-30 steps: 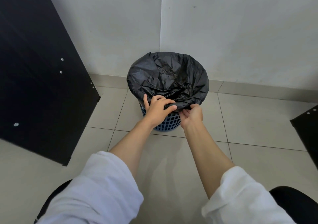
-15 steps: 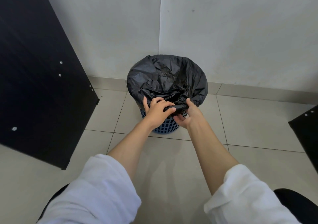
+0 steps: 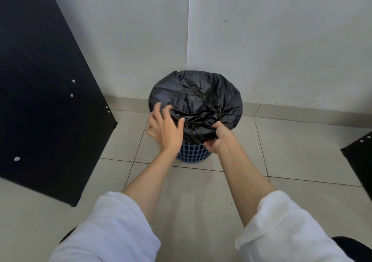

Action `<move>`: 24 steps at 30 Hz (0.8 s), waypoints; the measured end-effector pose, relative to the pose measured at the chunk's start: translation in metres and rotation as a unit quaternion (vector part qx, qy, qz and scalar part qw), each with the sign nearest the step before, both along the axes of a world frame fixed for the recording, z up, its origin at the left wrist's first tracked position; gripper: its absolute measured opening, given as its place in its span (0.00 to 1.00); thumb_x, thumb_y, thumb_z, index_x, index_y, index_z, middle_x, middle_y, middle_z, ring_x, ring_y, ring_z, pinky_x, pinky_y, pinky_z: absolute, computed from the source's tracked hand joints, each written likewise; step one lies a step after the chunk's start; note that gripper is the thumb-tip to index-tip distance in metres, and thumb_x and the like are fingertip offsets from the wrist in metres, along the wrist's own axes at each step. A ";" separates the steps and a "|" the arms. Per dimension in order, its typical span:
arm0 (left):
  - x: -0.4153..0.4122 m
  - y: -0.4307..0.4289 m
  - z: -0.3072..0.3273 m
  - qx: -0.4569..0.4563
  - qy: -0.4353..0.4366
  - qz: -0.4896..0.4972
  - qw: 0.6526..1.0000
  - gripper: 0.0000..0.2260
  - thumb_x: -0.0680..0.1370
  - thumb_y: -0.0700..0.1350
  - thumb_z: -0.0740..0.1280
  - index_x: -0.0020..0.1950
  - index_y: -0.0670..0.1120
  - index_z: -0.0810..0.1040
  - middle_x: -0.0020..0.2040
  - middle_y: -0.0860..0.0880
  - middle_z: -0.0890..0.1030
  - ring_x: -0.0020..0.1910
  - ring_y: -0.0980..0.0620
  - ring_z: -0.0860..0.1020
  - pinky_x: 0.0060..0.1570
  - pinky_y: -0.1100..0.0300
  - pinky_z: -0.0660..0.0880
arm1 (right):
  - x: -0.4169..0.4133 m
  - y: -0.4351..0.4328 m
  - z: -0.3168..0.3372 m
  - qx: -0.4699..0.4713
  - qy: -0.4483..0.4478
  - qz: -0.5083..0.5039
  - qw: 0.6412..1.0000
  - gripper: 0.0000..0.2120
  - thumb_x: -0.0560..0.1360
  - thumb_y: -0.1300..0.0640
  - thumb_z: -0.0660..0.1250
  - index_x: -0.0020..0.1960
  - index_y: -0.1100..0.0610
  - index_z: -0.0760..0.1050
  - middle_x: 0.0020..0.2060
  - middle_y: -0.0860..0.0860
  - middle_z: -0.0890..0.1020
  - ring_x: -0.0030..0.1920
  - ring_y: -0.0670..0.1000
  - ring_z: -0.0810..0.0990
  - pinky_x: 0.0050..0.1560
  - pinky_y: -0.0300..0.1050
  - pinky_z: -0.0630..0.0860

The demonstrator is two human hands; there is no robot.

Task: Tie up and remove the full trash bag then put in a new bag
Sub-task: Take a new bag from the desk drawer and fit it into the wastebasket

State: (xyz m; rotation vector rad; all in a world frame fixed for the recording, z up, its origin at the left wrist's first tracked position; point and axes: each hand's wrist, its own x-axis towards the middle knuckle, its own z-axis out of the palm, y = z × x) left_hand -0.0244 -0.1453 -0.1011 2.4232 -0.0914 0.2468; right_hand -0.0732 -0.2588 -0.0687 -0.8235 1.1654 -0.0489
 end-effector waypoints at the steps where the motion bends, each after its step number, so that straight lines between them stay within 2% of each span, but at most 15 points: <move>1: 0.003 -0.002 0.002 -0.077 0.073 0.029 0.994 0.29 0.75 0.51 0.68 0.73 0.54 0.60 0.76 0.47 0.55 0.74 0.43 0.56 0.67 0.42 0.60 | 0.002 -0.001 -0.001 -0.009 0.005 0.005 1.000 0.17 0.75 0.60 0.65 0.64 0.61 0.71 0.54 0.58 0.79 0.40 0.56 0.79 0.27 0.46 0.69; 3: 0.010 -0.006 0.002 -0.251 0.217 0.012 0.943 0.40 0.76 0.46 0.68 0.77 0.56 0.43 0.76 0.41 0.55 0.71 0.40 0.63 0.66 0.44 0.64 | 0.007 -0.003 -0.004 -0.021 0.025 0.004 0.999 0.19 0.73 0.60 0.66 0.62 0.60 0.71 0.52 0.57 0.79 0.37 0.55 0.77 0.25 0.45 0.68; 4: 0.011 -0.006 0.000 -0.278 0.254 -0.011 0.927 0.41 0.78 0.44 0.65 0.77 0.57 0.38 0.75 0.40 0.58 0.68 0.40 0.67 0.65 0.47 0.66 | 0.010 -0.004 -0.008 -0.028 0.041 0.000 0.999 0.20 0.71 0.60 0.67 0.62 0.60 0.70 0.53 0.56 0.79 0.40 0.56 0.78 0.26 0.45 0.68; 5: 0.013 -0.005 -0.001 -0.268 0.270 -0.026 0.924 0.40 0.78 0.43 0.63 0.76 0.57 0.36 0.74 0.39 0.61 0.66 0.40 0.69 0.64 0.49 0.67 | 0.013 -0.005 -0.014 -0.032 0.046 -0.010 0.998 0.23 0.69 0.59 0.67 0.63 0.59 0.69 0.55 0.56 0.79 0.44 0.56 0.79 0.26 0.45 0.68; 6: 0.014 -0.004 -0.002 -0.249 0.273 -0.027 0.929 0.39 0.79 0.43 0.62 0.76 0.57 0.35 0.74 0.39 0.62 0.65 0.40 0.70 0.63 0.50 0.67 | 0.019 -0.007 -0.023 -0.039 0.041 -0.012 0.998 0.25 0.67 0.58 0.67 0.63 0.58 0.68 0.57 0.56 0.78 0.48 0.57 0.78 0.28 0.46 0.70; 9: 0.015 -0.003 -0.001 -0.231 0.281 -0.021 0.931 0.38 0.79 0.44 0.61 0.77 0.56 0.36 0.73 0.40 0.64 0.65 0.41 0.70 0.63 0.50 0.68 | 0.038 -0.011 -0.056 -0.064 -0.012 0.002 0.998 0.30 0.68 0.57 0.64 0.69 0.59 0.65 0.65 0.57 0.74 0.53 0.56 0.76 0.44 0.51 0.75; 12: 0.014 -0.002 0.000 -0.230 0.282 -0.033 0.931 0.38 0.79 0.44 0.62 0.77 0.56 0.37 0.73 0.41 0.64 0.65 0.41 0.70 0.63 0.50 0.68 | 0.036 -0.010 -0.058 -0.031 -0.017 -0.058 0.998 0.29 0.67 0.64 0.64 0.68 0.60 0.66 0.61 0.58 0.76 0.57 0.59 0.78 0.51 0.52 0.79; 14: 0.014 -0.003 -0.001 -0.222 0.282 -0.031 0.933 0.38 0.79 0.44 0.61 0.77 0.56 0.37 0.73 0.40 0.63 0.65 0.41 0.70 0.63 0.49 0.68 | 0.029 -0.011 -0.049 -0.037 -0.002 -0.075 0.996 0.27 0.65 0.66 0.66 0.64 0.60 0.67 0.56 0.59 0.78 0.55 0.60 0.80 0.51 0.57 0.80; 17: 0.016 -0.005 -0.001 -0.218 0.283 -0.015 0.934 0.37 0.79 0.44 0.61 0.77 0.56 0.37 0.74 0.39 0.62 0.66 0.40 0.70 0.64 0.49 0.68 | 0.020 -0.012 -0.037 -0.045 -0.014 -0.041 0.998 0.22 0.71 0.65 0.69 0.63 0.63 0.69 0.58 0.61 0.78 0.56 0.61 0.79 0.47 0.55 0.80; 19: 0.014 -0.005 -0.001 -0.216 0.282 -0.012 0.935 0.37 0.79 0.44 0.61 0.77 0.56 0.37 0.74 0.39 0.62 0.65 0.40 0.70 0.63 0.49 0.68 | 0.016 -0.013 -0.033 -0.036 -0.030 -0.042 0.998 0.20 0.72 0.67 0.69 0.63 0.64 0.71 0.59 0.62 0.78 0.58 0.62 0.79 0.49 0.56 0.79; 21: 0.010 -0.006 0.000 -0.205 0.278 -0.006 0.939 0.36 0.79 0.44 0.60 0.77 0.55 0.37 0.73 0.38 0.62 0.63 0.40 0.71 0.60 0.50 0.69 | 0.014 -0.014 -0.033 -0.033 -0.040 -0.066 0.996 0.20 0.70 0.69 0.71 0.61 0.66 0.72 0.57 0.63 0.79 0.55 0.63 0.80 0.52 0.59 0.80; 24: 0.005 -0.007 0.002 -0.194 0.275 -0.006 0.941 0.36 0.80 0.45 0.60 0.77 0.53 0.37 0.73 0.37 0.62 0.61 0.40 0.72 0.56 0.53 0.69 | 0.010 -0.010 -0.033 -0.031 -0.035 -0.106 0.993 0.24 0.68 0.68 0.74 0.61 0.66 0.71 0.54 0.63 0.79 0.51 0.63 0.80 0.50 0.59 0.80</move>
